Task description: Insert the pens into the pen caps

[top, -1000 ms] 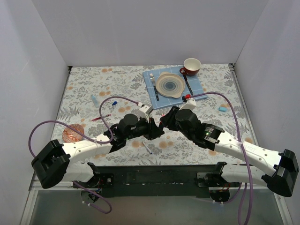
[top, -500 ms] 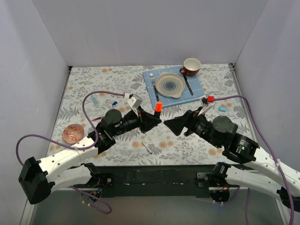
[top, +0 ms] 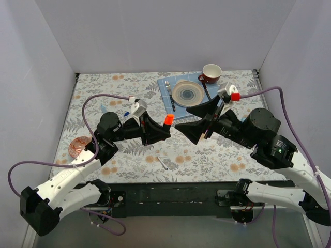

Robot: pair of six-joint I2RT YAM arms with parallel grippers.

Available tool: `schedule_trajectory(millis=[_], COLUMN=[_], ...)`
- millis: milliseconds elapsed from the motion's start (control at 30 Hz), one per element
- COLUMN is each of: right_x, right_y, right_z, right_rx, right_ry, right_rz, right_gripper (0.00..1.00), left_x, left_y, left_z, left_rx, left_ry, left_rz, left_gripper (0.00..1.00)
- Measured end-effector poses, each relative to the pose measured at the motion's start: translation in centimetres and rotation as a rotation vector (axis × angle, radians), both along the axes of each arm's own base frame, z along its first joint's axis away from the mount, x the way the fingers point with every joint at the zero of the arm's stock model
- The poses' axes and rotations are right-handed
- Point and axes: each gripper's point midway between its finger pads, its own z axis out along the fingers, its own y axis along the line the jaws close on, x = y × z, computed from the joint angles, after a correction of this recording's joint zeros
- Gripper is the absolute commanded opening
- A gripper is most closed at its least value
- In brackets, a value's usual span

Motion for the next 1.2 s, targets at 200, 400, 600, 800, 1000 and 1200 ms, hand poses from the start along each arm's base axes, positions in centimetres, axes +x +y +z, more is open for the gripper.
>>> schedule_trajectory(millis=[200, 400, 600, 800, 1000, 1200], right_x=[1.5, 7.3, 7.2, 5.6, 4.9, 4.4], right_y=[2.1, 3.1, 3.9, 4.3, 4.4, 4.5], right_z=[1.5, -3.3, -8.3, -7.5, -6.6, -6.8], right_rx=[-0.059, -0.149, -0.124, -0.050, -0.014, 0.005], right_ry=[-0.064, 0.055, 0.213, 0.194, 0.184, 0.196], right_rz=[0.025, 0.078, 0.250, 0.352, 0.394, 0.419], right_gripper=[0.88, 0.66, 0.67, 0.72, 0.70, 0.59], left_x=[0.6, -0.6, -1.1, -1.5, -1.4, -1.3], left_y=[1.1, 1.2, 1.4, 1.4, 1.4, 1.4], left_z=[-1.9, -3.2, -3.0, -3.1, -3.2, -3.2], left_rx=[0.006, 0.018, 0.016, 0.019, 0.019, 0.019], left_ry=[0.062, 0.095, 0.086, 0.088, 0.088, 0.089], left_rz=[-0.080, -0.158, -0.176, -0.198, -0.194, -0.189], left_gripper=[0.00, 0.00, 0.00, 0.00, 0.00, 0.00])
